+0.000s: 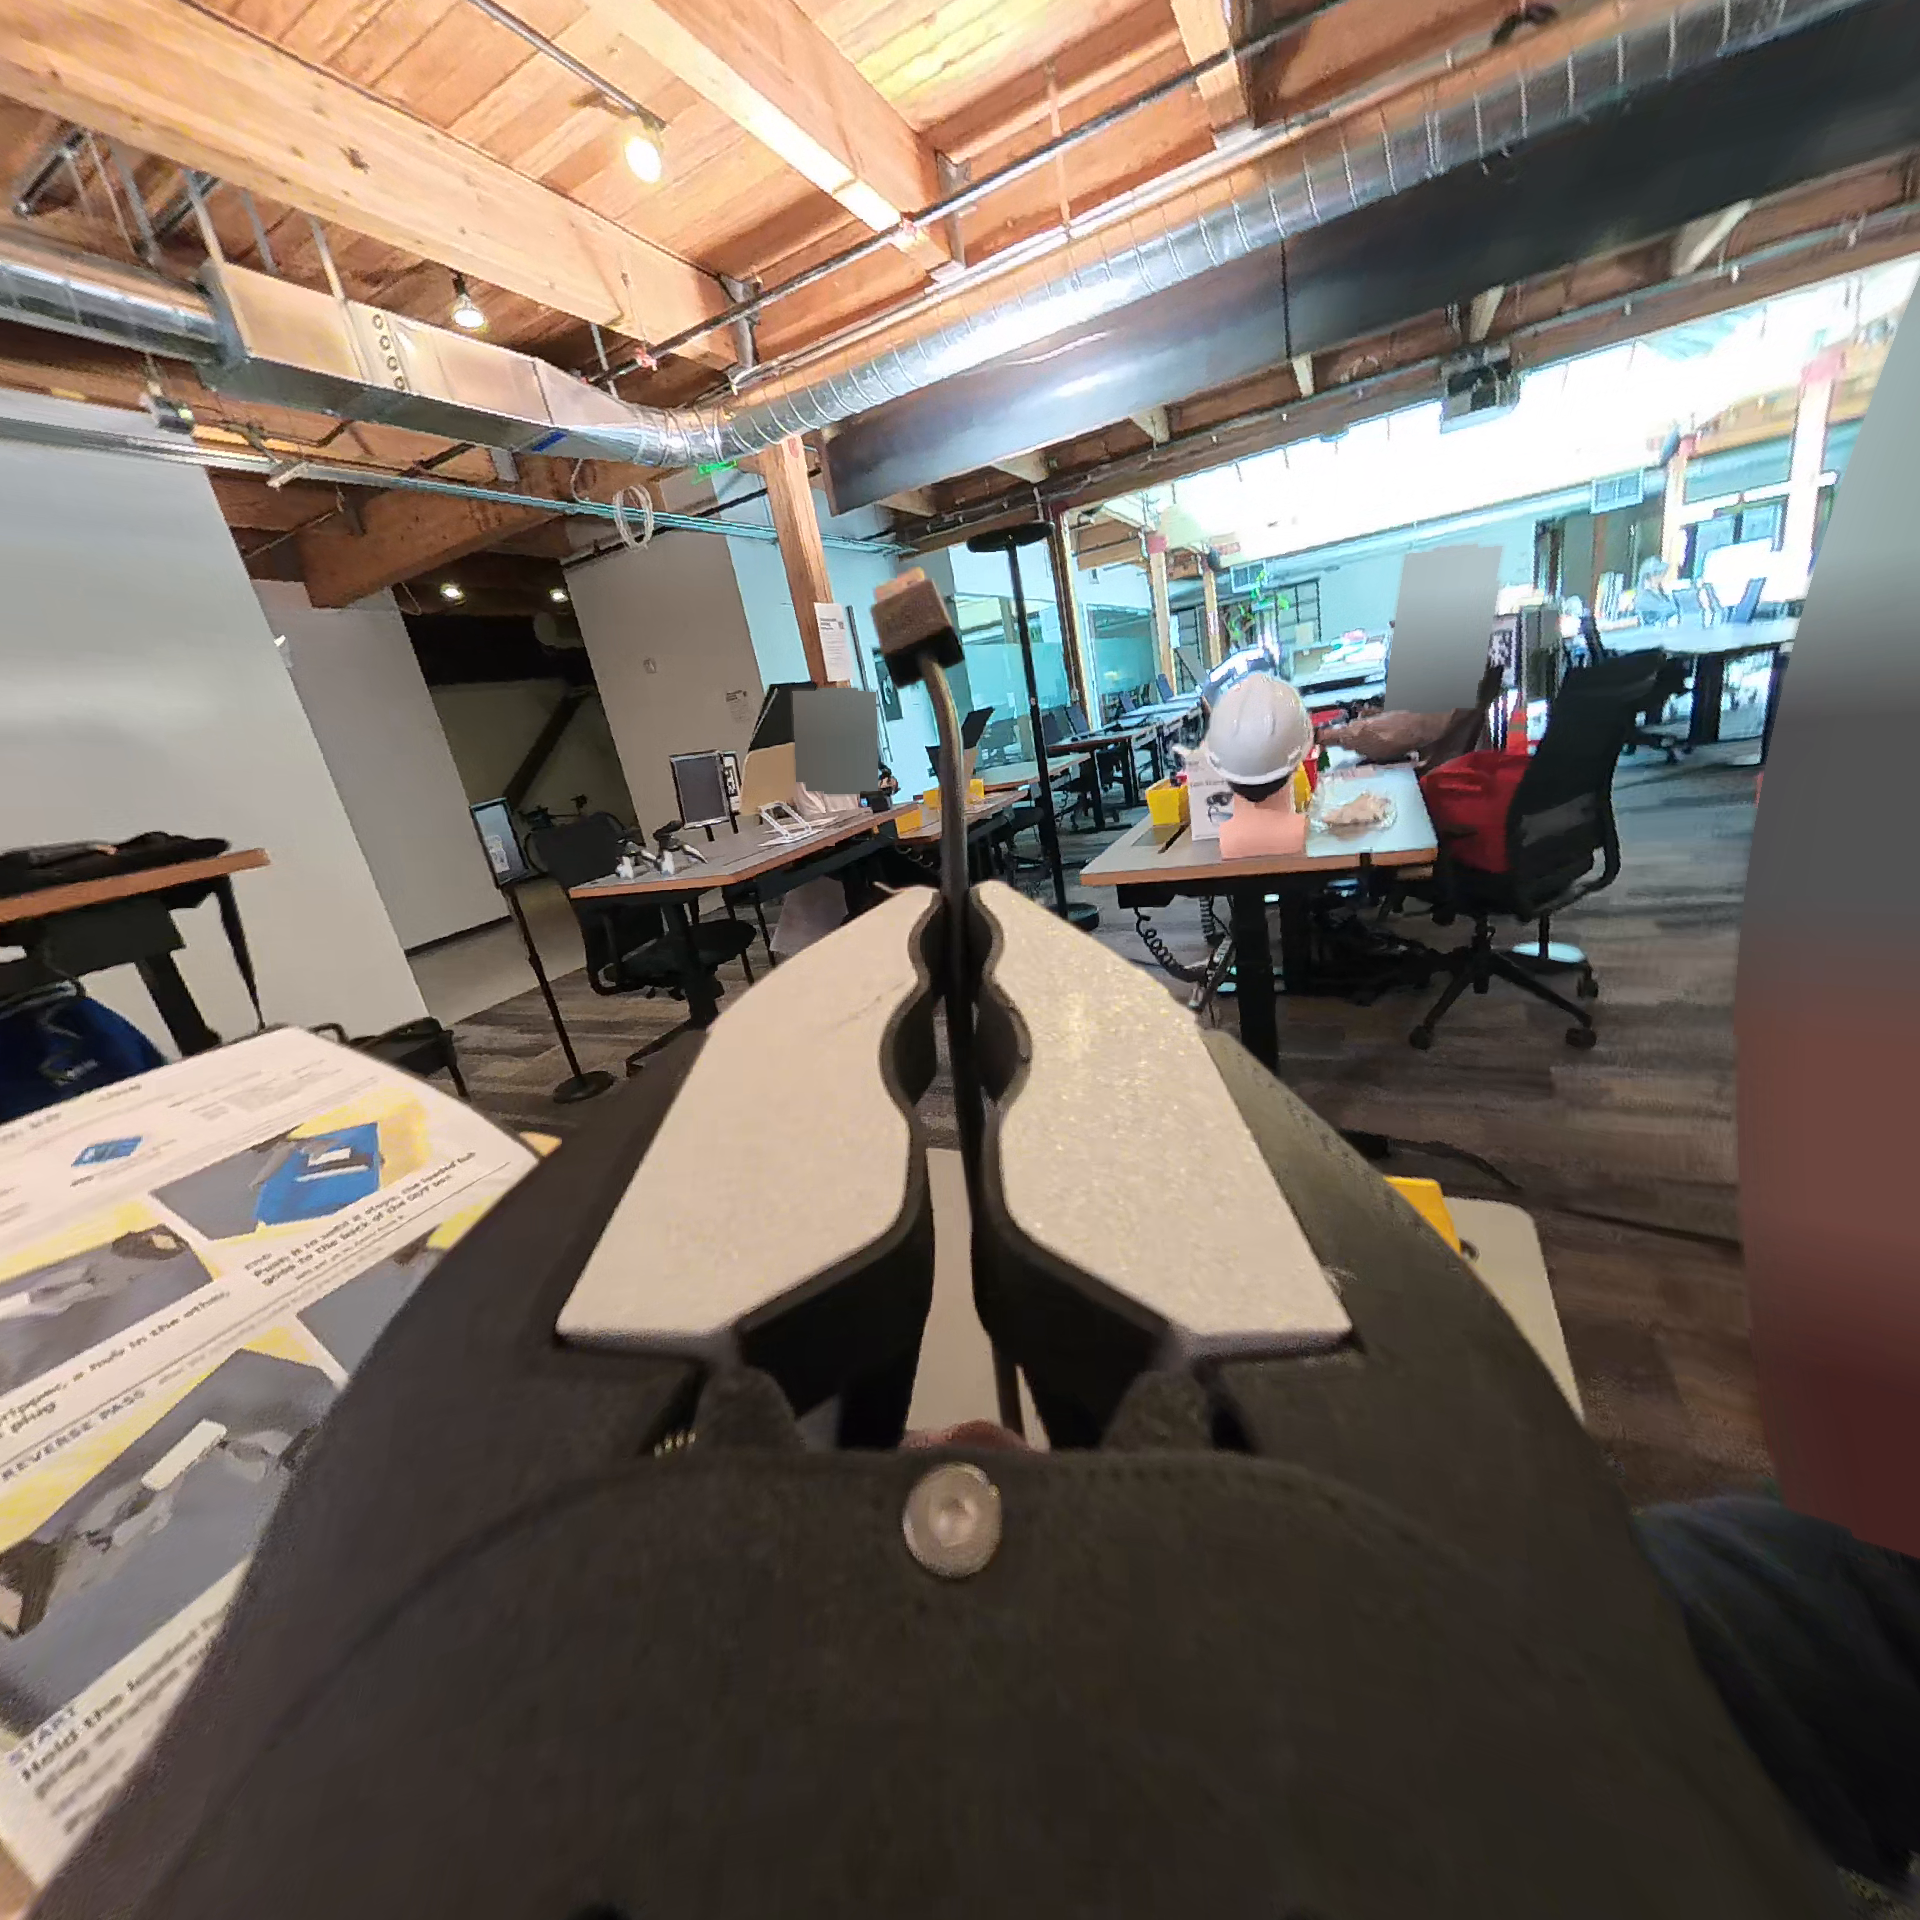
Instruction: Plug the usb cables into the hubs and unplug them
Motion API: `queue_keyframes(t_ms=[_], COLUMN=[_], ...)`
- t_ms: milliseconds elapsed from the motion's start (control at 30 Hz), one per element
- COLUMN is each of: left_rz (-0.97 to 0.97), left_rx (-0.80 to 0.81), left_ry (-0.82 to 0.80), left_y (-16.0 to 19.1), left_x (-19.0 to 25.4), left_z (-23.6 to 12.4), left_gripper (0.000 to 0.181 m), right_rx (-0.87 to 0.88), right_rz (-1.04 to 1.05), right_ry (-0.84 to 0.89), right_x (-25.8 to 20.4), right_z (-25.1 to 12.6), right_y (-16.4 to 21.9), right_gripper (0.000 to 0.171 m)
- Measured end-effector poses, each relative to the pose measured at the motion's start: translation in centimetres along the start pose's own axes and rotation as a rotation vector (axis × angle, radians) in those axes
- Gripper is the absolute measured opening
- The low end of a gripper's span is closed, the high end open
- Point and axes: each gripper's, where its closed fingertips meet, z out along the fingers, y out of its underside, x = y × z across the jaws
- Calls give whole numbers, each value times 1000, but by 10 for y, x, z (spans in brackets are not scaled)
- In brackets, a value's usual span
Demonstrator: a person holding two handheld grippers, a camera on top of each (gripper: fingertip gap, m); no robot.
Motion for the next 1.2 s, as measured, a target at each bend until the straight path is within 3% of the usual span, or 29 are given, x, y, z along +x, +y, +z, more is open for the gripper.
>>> queue_keyframes(t_ms=[267, 367, 433, 500, 600, 767, 833, 867, 1000, 1100, 1200], left_rz=[-56, -44, -43, -51, -26, -24, -29, -28, -20, 1, 11], left_rx=[36, 35, 43, 48, 24, 14, 18, 18, 8, -4, 1], left_ry=[-112, -151, -170, -165, -174, -127, -106, -99, -62, -48, -42], left_y=[1, -3, -6, -12, -16, -18, -18, -18, -19, -21, -27], left_x=[-55, -71, -82, -89, -94, -84, -78, -76, -62, -55, -53], left_z=[-12, -8, -2, 5, 14, 19, 21, 23, 34, 39, 38], left_gripper=[1, 0, 1, 1, 1, 1, 1, 1, 1, 1, 1], right_rx=[-10, -17, -113, -172, -123, -4, 109, 151, 261, 296, 343], right_rz=[101, 78, 46, 43, 54, 91, 77, 67, 40, 88, 39], right_ry=[-256, -270, -277, -294, -271, -82, 27, 61, 203, 284, 438], right_x=[-57, -70, -78, -86, -86, -33, -3, 10, 64, 96, 112], right_z=[-1, 2, 11, 18, 14, -21, -41, -48, -57, -61, -83], right_y=[2, 3, 20, 37, 34, 6, -17, -29, -66, -76, -78], right_gripper=[12, 17, 19, 12, 12, 63, 75, 74, 44, 42, 26])
